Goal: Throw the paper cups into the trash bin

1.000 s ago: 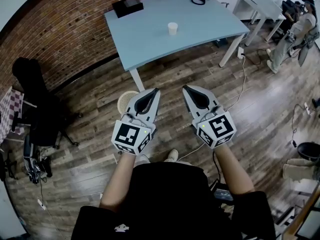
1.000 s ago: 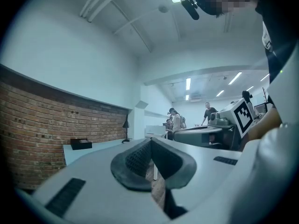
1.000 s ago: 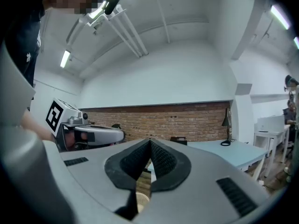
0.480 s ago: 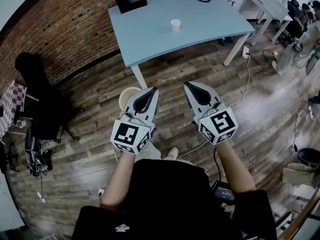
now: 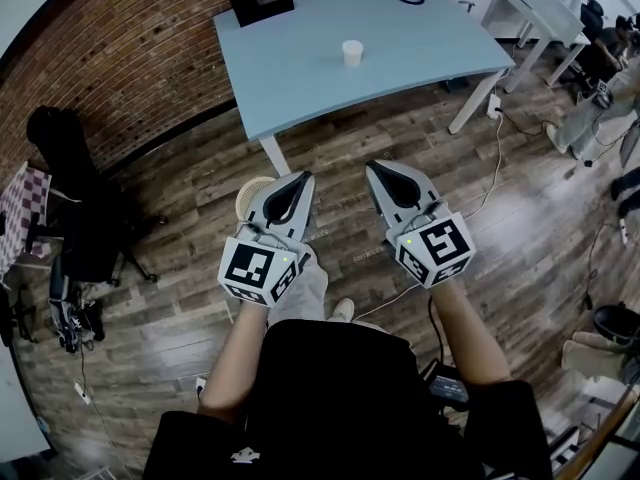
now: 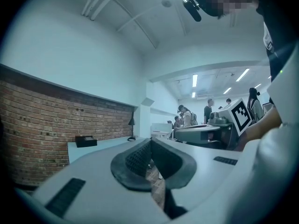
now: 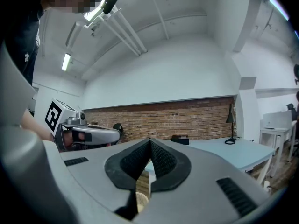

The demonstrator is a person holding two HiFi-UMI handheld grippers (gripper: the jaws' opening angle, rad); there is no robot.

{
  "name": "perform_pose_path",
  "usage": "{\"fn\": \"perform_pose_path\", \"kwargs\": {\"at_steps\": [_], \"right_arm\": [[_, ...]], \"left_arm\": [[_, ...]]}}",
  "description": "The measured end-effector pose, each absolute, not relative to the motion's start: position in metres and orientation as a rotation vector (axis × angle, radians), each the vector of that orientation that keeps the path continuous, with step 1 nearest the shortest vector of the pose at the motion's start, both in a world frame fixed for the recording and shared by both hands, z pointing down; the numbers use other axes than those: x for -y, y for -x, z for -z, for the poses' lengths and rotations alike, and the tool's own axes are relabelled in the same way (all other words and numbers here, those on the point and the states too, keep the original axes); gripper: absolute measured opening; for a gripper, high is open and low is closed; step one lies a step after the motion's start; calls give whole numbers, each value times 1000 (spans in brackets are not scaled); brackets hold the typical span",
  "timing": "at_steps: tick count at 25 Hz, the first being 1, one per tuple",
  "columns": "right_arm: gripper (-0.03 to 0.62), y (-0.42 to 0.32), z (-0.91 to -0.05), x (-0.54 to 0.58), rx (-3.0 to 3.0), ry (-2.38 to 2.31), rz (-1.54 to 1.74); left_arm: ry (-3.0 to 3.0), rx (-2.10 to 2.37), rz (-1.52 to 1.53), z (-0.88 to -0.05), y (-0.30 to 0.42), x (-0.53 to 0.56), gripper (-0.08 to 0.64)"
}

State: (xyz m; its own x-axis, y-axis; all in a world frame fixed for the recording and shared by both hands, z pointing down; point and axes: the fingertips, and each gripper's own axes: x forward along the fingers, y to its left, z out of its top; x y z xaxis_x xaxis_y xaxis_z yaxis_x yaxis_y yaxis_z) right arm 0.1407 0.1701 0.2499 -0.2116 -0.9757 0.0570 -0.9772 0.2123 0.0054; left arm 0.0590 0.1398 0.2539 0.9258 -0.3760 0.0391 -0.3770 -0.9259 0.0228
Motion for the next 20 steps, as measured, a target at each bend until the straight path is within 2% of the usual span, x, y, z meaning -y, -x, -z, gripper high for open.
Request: {"fn": "perform_pose_path", "kwargs": {"at_steps": [20], "right_arm": [[3,-195,-258,-24,2358,-1993,-101]], "left_arm": [[-3064,481,-65,-259,-126,1,0]]}}
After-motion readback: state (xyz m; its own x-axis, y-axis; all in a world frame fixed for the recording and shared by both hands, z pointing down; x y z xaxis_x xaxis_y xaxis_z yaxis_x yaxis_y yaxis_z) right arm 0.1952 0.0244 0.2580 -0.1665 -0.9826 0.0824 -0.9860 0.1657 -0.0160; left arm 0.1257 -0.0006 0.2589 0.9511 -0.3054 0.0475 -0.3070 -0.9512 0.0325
